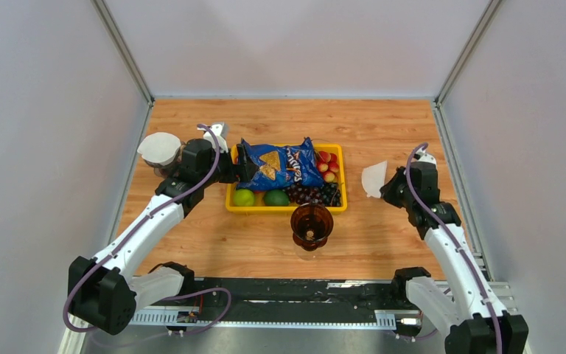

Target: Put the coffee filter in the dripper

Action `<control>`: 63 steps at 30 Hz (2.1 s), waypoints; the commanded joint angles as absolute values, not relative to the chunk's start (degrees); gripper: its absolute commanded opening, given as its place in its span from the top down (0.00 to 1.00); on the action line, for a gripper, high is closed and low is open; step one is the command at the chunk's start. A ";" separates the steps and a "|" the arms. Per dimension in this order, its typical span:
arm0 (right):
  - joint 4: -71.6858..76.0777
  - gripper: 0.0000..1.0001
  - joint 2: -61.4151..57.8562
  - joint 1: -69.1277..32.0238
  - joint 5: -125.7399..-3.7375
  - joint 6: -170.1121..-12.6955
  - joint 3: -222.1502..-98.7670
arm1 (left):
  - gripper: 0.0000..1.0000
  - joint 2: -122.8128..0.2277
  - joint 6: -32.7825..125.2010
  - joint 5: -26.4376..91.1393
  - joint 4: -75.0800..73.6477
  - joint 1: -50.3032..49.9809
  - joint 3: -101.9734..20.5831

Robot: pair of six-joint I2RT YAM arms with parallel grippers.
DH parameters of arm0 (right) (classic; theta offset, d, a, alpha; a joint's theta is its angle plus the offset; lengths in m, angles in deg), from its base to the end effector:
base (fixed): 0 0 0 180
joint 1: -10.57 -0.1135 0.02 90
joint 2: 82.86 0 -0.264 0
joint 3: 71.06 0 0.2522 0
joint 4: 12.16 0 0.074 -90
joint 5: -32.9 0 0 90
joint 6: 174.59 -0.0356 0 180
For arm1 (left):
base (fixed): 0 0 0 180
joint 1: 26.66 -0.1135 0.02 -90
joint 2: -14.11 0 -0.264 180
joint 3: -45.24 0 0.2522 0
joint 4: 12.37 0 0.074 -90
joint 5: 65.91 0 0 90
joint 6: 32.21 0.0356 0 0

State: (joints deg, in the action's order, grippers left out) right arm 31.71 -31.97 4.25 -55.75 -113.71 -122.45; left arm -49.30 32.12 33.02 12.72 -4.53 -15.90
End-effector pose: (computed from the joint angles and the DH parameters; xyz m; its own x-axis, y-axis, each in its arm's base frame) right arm 0.1843 0.0196 0.2453 -0.6415 0.4184 -0.6429 0.2509 0.9065 0.3396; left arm 0.2302 -0.0996 0.2894 -0.6002 -0.2179 -0.7696 0.2661 0.8530 -0.4490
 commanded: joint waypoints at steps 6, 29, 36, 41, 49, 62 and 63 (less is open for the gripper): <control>28.07 1.00 -36.45 3.98 -66.99 -105.88 -132.51 | 0.00 -49.38 33.32 41.15 9.51 -4.38 -18.09; 25.74 1.00 -16.53 -11.00 -86.42 -63.47 -150.54 | 0.00 -58.16 61.70 64.71 19.94 -1.49 -39.78; 28.97 1.00 -12.28 -18.65 -87.06 -51.44 -154.06 | 0.00 -59.76 63.19 66.73 17.08 0.78 -36.70; 31.11 1.00 -9.65 -21.69 -85.75 -48.37 -156.14 | 0.02 -61.56 62.38 68.72 16.49 1.24 -37.13; 31.99 1.00 -8.06 -22.74 -86.40 -47.94 -159.05 | 0.35 -63.02 64.36 68.72 17.91 3.18 -36.98; 31.27 0.75 -6.96 -22.82 -80.32 -55.81 -162.04 | 1.00 -61.93 57.75 64.57 11.79 3.79 -35.53; 30.42 0.65 -7.13 -22.82 -78.58 -58.25 -162.42 | 1.00 -61.79 56.71 64.15 10.25 3.82 -34.96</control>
